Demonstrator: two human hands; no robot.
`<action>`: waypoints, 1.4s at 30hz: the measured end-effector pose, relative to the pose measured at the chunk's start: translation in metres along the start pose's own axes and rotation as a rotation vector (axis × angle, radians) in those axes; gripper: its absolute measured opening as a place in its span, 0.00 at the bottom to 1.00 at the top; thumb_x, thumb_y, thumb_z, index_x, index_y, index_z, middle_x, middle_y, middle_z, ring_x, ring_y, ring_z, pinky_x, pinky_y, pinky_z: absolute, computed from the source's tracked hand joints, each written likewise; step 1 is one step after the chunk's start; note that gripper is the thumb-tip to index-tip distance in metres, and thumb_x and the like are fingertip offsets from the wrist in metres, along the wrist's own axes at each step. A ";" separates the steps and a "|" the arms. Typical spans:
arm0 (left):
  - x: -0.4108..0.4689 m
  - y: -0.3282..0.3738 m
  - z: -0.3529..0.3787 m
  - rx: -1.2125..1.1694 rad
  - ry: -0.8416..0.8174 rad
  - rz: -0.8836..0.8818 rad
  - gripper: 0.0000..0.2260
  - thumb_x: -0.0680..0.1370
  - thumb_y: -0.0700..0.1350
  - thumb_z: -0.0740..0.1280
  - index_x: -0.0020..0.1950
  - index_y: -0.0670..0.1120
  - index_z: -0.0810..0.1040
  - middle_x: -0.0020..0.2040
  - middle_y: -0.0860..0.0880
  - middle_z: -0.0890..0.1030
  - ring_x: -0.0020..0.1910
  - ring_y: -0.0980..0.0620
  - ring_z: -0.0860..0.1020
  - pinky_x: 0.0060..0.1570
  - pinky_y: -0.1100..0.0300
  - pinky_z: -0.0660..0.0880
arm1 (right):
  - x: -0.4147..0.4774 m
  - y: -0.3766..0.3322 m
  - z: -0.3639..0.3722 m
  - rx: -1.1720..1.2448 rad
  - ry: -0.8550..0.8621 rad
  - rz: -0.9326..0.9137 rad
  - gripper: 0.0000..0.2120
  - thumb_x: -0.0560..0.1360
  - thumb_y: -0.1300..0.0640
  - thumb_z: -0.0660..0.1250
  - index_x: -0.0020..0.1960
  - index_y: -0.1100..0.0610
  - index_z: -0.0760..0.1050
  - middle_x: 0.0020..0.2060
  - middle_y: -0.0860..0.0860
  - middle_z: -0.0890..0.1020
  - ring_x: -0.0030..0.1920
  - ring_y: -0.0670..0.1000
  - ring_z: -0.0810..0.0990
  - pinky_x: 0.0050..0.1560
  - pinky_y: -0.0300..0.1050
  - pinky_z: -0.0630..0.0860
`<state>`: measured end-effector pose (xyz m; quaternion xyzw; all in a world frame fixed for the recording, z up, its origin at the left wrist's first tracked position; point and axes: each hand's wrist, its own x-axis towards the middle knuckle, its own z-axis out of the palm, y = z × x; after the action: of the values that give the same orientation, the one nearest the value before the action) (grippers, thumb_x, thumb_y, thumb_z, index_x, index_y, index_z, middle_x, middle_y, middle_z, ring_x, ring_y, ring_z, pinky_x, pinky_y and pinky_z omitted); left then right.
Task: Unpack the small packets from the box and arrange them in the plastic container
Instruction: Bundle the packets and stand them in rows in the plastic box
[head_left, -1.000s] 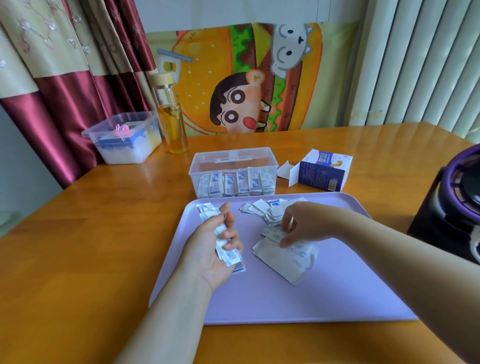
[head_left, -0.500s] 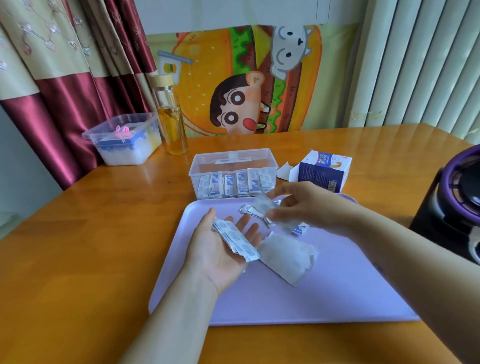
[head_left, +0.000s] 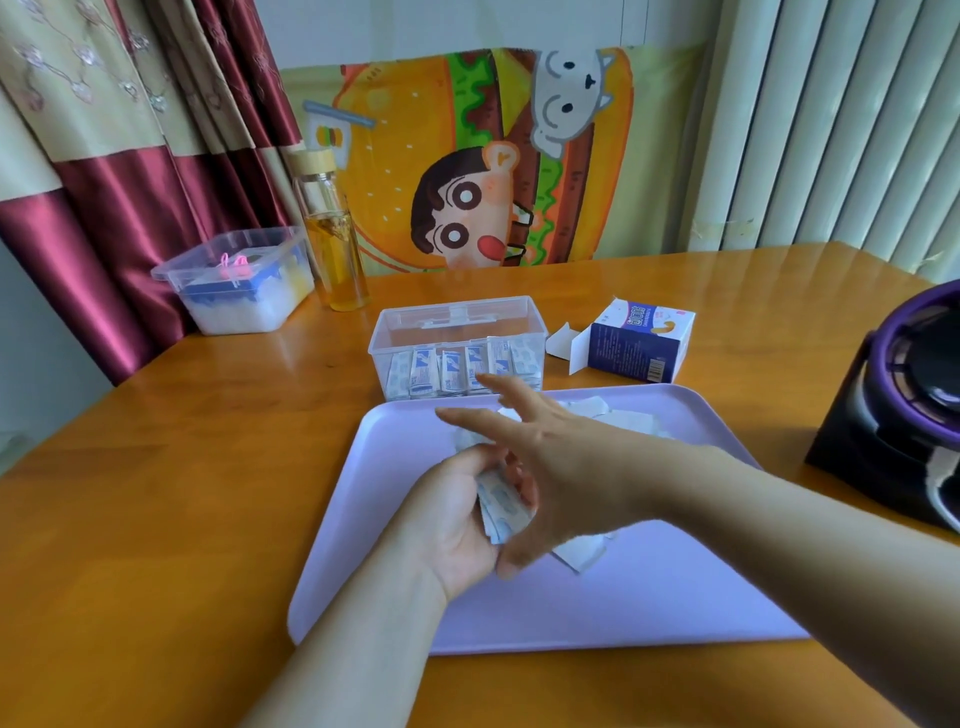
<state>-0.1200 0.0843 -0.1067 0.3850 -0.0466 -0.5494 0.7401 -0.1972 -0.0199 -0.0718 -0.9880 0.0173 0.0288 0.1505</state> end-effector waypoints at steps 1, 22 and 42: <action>-0.001 -0.002 0.002 0.044 -0.031 -0.014 0.13 0.79 0.41 0.59 0.61 0.42 0.78 0.44 0.43 0.80 0.46 0.49 0.80 0.43 0.56 0.78 | 0.001 0.002 0.000 0.000 -0.010 0.007 0.54 0.60 0.42 0.78 0.73 0.34 0.46 0.73 0.40 0.41 0.74 0.53 0.56 0.67 0.50 0.66; -0.007 0.031 -0.028 -0.060 0.107 0.226 0.08 0.80 0.45 0.59 0.54 0.45 0.76 0.29 0.52 0.70 0.20 0.59 0.62 0.24 0.69 0.67 | 0.015 0.026 0.004 -0.211 -0.253 0.386 0.24 0.65 0.35 0.71 0.34 0.53 0.65 0.32 0.47 0.70 0.34 0.48 0.69 0.31 0.40 0.63; -0.020 0.026 -0.028 -0.061 0.139 0.216 0.09 0.79 0.44 0.60 0.57 0.46 0.77 0.30 0.53 0.70 0.21 0.59 0.62 0.24 0.69 0.67 | 0.032 0.015 0.002 -0.059 -0.384 0.423 0.17 0.68 0.50 0.75 0.33 0.57 0.70 0.27 0.49 0.76 0.29 0.47 0.77 0.33 0.37 0.72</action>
<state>-0.0939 0.1180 -0.1032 0.3920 -0.0197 -0.4397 0.8078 -0.1659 -0.0339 -0.0803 -0.9429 0.1935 0.2465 0.1130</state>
